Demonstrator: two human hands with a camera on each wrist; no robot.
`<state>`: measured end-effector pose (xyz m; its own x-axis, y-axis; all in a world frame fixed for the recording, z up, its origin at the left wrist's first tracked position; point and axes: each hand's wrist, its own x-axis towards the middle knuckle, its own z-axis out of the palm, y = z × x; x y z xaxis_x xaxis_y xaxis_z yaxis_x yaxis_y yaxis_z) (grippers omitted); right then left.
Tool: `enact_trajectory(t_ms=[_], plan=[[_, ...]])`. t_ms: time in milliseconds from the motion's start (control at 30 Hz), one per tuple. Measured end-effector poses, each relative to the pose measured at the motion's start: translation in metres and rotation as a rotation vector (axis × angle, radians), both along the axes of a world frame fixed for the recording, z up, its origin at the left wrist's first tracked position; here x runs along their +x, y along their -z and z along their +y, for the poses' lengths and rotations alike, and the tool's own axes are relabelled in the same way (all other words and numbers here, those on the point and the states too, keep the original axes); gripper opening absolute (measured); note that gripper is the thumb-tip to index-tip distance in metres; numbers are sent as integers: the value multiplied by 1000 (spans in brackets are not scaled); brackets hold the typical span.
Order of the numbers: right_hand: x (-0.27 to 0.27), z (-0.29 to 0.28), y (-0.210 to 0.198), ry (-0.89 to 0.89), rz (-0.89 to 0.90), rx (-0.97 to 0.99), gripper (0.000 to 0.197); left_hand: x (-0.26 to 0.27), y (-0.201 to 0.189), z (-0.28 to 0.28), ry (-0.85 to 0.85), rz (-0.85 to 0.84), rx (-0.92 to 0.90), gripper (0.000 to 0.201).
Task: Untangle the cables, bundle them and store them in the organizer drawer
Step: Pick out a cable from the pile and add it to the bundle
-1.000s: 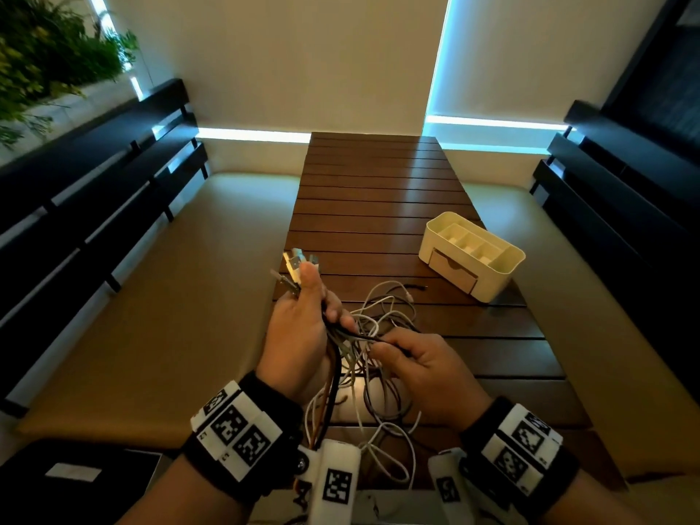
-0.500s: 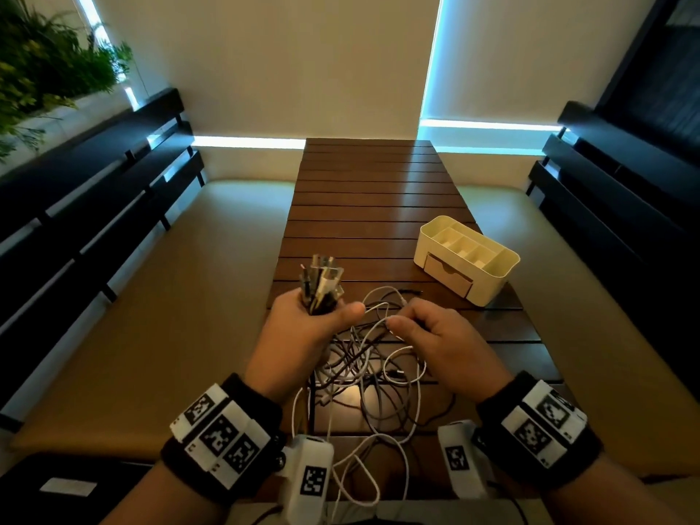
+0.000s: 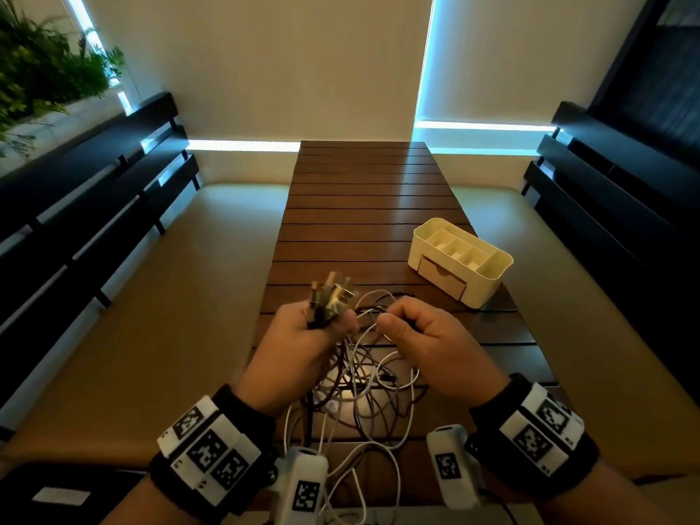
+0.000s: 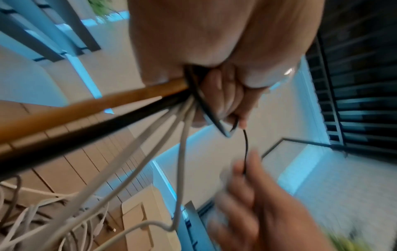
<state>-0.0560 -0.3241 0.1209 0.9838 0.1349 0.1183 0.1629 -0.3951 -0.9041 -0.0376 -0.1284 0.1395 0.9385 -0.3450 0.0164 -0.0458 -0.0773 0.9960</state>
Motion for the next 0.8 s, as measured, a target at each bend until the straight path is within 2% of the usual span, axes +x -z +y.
enact_trajectory(t_ms=[100, 267, 333, 400, 467, 533, 700, 800], plan=[[4, -13, 14, 106, 72, -20, 19, 9, 4, 17, -98, 75, -38, 26], [10, -23, 14, 167, 53, -147, 16, 7, 9, 21, -93, 29, 189, 25], [14, -26, 7, 144, 39, -344, 18, 12, 10, 20, -217, -2, 199, 23], [18, -27, 2, 101, 18, -628, 21, 16, 10, 20, -338, -54, 205, 16], [21, -22, -3, 48, -29, -804, 23, 18, 7, 17, -346, -113, 216, 15], [22, -13, -8, -11, -99, -806, 23, 16, 3, 9, -265, -154, 252, 19], [20, 2, -16, -90, -308, -564, 11, 13, 5, -9, -47, -178, 251, 23], [19, 1, -9, -92, -322, -443, 9, 17, 6, -7, 5, -190, 258, 27]])
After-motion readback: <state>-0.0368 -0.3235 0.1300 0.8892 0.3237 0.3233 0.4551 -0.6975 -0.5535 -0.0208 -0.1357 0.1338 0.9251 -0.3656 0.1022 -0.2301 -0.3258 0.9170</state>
